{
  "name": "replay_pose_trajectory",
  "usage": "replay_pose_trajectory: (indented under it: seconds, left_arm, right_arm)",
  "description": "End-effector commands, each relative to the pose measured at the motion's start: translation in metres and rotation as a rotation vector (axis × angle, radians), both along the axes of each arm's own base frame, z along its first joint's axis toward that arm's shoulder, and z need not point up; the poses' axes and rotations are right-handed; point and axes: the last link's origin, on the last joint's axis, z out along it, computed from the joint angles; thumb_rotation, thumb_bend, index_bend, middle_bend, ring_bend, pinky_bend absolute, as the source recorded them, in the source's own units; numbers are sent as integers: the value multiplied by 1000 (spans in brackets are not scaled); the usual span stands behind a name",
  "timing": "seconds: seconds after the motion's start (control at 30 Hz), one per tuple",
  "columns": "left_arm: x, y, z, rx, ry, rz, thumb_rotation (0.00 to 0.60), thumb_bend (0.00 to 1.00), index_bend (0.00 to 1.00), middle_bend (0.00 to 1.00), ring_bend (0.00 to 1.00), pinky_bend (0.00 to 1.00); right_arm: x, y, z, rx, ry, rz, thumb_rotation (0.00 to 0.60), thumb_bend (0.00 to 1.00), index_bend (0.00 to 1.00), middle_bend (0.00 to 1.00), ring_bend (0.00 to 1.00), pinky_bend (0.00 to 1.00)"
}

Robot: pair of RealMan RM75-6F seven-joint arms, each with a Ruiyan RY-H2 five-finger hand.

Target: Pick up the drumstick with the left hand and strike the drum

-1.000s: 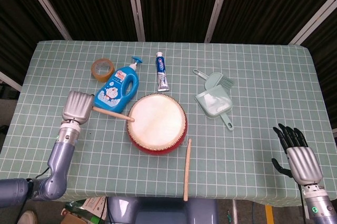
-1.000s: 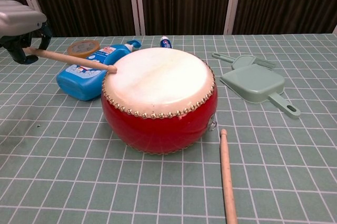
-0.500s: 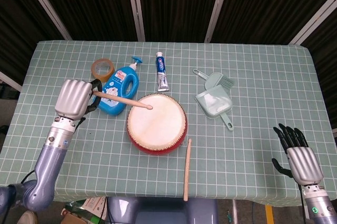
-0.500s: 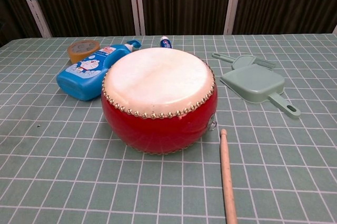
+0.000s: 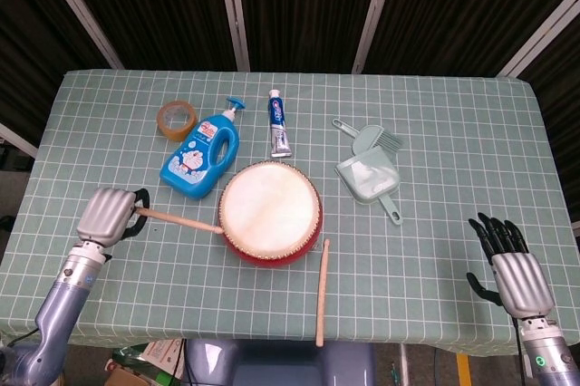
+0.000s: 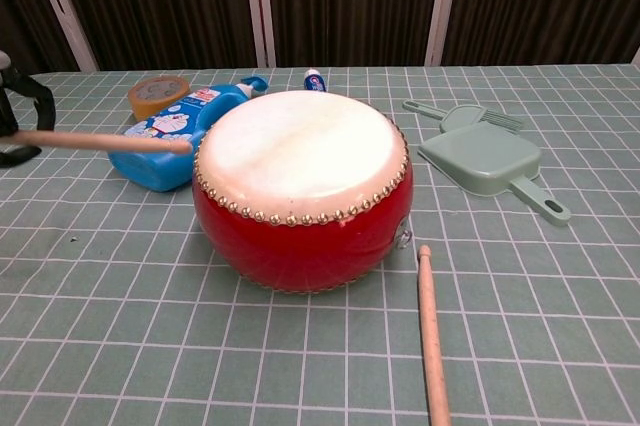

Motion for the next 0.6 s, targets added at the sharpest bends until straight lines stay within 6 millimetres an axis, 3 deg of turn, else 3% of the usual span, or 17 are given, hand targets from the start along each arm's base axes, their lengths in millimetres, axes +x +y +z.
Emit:
replay_pose_trajectory:
  seconds: [0.03,0.27,0.6]
  left_arm:
    - [-8,-6,-20,-48,6,17,600,619,738,974,991,991]
    - [-10,-9,-53,-100,58,14,600,581,719,954,973,977]
    - [-19,-18,-61,-131,172,27,600,421,642,806,849,884]
  right_arm:
    - [0,0,0,0,0,0,600,353,0,0,0,0]
    - [-1,0,1,-2,-2,-2,600,354,0,0,0,0]
    - [-1,0,2,-4,-3,-1,600,354,0,0,0,0]
